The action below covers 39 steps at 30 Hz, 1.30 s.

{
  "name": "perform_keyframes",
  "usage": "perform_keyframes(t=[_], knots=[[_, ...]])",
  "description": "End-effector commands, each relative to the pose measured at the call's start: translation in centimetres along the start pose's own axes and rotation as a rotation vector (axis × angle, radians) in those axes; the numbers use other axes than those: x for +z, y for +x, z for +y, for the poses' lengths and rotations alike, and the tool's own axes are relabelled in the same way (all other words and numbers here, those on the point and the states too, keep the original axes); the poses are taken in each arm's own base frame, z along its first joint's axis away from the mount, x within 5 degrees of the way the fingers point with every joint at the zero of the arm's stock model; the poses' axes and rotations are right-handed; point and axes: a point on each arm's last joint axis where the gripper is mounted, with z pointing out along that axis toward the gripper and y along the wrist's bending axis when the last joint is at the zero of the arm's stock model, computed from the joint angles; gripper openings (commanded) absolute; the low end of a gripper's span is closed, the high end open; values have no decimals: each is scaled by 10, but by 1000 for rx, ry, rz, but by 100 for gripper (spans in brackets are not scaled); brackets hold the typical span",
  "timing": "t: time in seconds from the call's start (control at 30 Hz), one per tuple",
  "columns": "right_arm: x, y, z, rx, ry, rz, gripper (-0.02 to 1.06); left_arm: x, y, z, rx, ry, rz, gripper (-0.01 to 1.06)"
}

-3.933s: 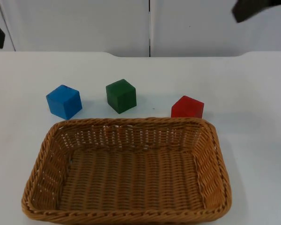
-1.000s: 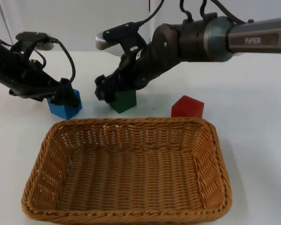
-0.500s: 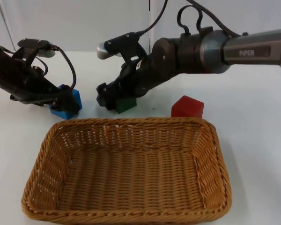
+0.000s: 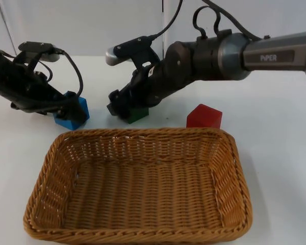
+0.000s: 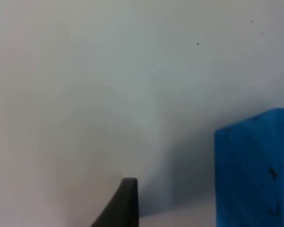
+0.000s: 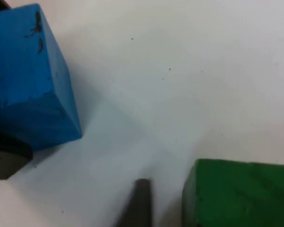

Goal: Pick up one cube with each hand and place exactly two cubes into the same basket, leaving the remaining cube outside.

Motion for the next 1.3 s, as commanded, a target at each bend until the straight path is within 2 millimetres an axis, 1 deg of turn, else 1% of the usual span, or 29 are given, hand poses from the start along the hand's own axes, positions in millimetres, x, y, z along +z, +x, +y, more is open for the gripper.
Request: perform_keyframes(t=[0.0,0.03,0.07,0.13,0.17,0.23,0.27,0.3,0.33,0.37,0.4,0.43,0.53,0.57,0.6,0.63,0.73,0.77,0.8,0.87,0.9,0.93,1.0,1.03,1.17,1.2,1.27], knots=[[-3,-5,1,0,0,-8,67,3,1,0,-14,7,1,91],[-3,-5,1,0,-1,-6,59,3,1,0,-14,7,1,85],[-3,-5,1,0,-1,-6,47,3,1,0,-14,9,1,79],[-3,-5,1,0,-1,-6,30,2,1,0,-20,13,1,63],[-3,-5,1,0,-1,-6,30,2,1,0,-20,13,1,63],[-5,-6,1,0,-1,-7,12,1,0,-1,-27,22,1,46],[-5,-7,1,0,-2,-8,4,-1,-1,-2,-29,27,-4,35],[-8,-10,1,0,-1,-15,0,-2,-2,-3,-28,31,-4,23],[-12,-15,1,-1,0,-25,0,-4,-4,-3,-25,31,-10,13],[-12,-15,1,-1,0,-25,0,-4,-4,-3,-25,31,-10,13],[-15,-18,0,-11,4,-30,0,-6,-5,-4,-23,32,-14,2],[-19,-23,0,-21,7,-38,0,-9,-7,-4,-22,32,-21,0],[-37,-41,-2,-33,10,-61,0,-15,-12,-7,-41,41,-35,0],[-42,-45,-3,-35,12,-66,0,-20,-16,-8,-47,44,-44,0],[-51,-52,-5,-43,13,-67,0,-25,-19,-10,-50,48,-52,0],[-51,-52,-5,-43,13,-67,0,-25,-19,-10,-50,48,-52,0],[-81,-72,-8,-52,7,-52,0,-46,-32,-16,-38,53,-84,0],[-94,-80,-9,-52,3,-43,0,-57,-37,-18,-43,48,-97,0],[-94,-80,-9,-52,3,-43,0,-57,-37,-18,-43,48,-97,0],[-113,-90,-12,-50,1,-37,0,-74,-46,-22,-32,41,-119,0],[-122,-95,-14,-52,1,-37,0,-77,-47,-23,-30,40,-120,0],[-127,-97,-15,-50,2,-37,0,-85,-50,-25,-24,35,-126,0],[-145,-106,-16,-52,0,-39,0,-102,-56,-30,-19,24,-139,0],[-145,-106,-16,-52,0,-39,0,-102,-56,-30,-19,24,-139,0],[-177,-120,-17,-79,12,-38,0,-133,-64,-40,-8,12,-141,0],[-177,-120,-17,-79,12,-38,0,-133,-64,-40,-8,12,-141,0],[-193,-126,-16,-98,20,-31,0,-153,-68,-48,4,17,-151,0]])
